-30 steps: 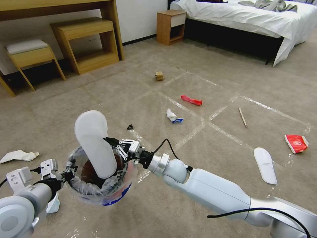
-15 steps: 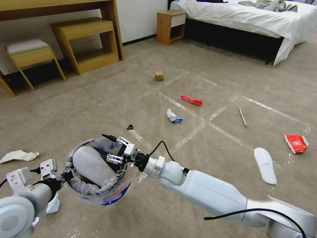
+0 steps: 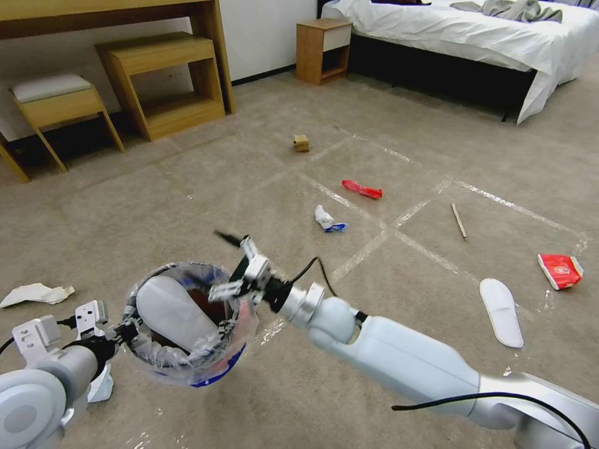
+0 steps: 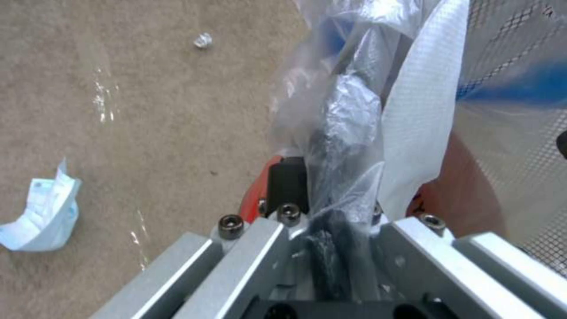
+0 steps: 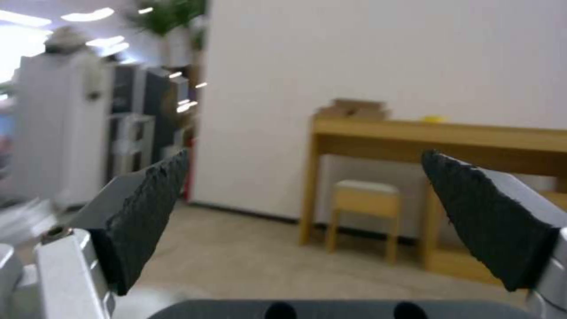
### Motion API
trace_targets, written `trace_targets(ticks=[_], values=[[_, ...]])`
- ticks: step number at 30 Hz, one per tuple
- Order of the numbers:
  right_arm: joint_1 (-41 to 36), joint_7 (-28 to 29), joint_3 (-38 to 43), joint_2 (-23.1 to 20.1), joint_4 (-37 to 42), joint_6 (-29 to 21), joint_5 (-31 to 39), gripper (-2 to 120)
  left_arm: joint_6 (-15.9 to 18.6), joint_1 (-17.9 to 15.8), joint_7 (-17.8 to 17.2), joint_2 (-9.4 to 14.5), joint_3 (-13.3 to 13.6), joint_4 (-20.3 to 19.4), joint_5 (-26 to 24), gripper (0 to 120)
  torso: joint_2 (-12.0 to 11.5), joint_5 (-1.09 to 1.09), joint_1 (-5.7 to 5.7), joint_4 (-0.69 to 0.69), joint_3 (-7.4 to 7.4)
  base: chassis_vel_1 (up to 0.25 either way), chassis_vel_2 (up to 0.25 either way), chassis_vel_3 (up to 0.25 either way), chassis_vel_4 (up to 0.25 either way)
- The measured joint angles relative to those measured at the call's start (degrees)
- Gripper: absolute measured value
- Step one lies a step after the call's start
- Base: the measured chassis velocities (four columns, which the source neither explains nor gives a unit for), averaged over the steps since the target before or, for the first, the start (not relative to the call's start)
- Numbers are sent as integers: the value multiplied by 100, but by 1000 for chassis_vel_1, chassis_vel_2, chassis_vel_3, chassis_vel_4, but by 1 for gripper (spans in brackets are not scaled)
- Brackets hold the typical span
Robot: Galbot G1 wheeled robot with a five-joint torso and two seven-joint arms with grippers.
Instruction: Pick up the trash bin and place the garbage on the floor into it.
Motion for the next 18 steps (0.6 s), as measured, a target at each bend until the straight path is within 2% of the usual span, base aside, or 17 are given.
trace_targets(ticks=[6, 8, 10, 12, 13, 14, 16, 18], values=[[-203, 164, 1163, -533, 588, -363, 560, 100, -36, -56, 101, -46, -28, 56, 133, 1, 0, 1, 0, 0, 0, 0, 0, 0, 0], [-465, 289, 1929, -809, 859, -515, 949, 100, -41, -77, 135, -58, -29, 91, 191, 1, 0, 0, 0, -1, 0, 0, 0, 0, 0], [-532, 300, 2105, -855, 902, -533, 1012, 100, -42, -80, 136, -63, -29, 98, 200, 1, 0, 1, 0, -1, 0, 0, 0, 0, 0], [-902, 329, 2933, -1044, 1076, -581, 1178, 100, -44, -89, 139, -84, -29, 136, 232, 1, 0, 1, 0, -1, 0, 0, 0, 0, 0], [-902, 329, 2933, -1044, 1076, -581, 1178, 100, -44, -89, 139, -84, -29, 136, 232, 1, 0, 1, 0, -1, 0, 0, 0, 0, 0], [-1141, 341, 3336, -1125, 1170, -598, 1231, 100, -45, -95, 140, -89, -30, 161, 245, 1, 0, 1, 0, -1, 0, 0, 0, 0, 0], [-1247, 346, 3504, -1157, 1208, -603, 1251, 100, -46, -96, 140, -90, -32, 169, 247, 1, 0, 0, 0, -1, 0, 0, 0, 0, 0], [-1681, 349, 4046, -1261, 1343, -609, 1291, 100, -46, -102, 140, -90, -47, 194, 253, 1, 0, 1, 0, 0, 0, 0, 0, 0, 0]])
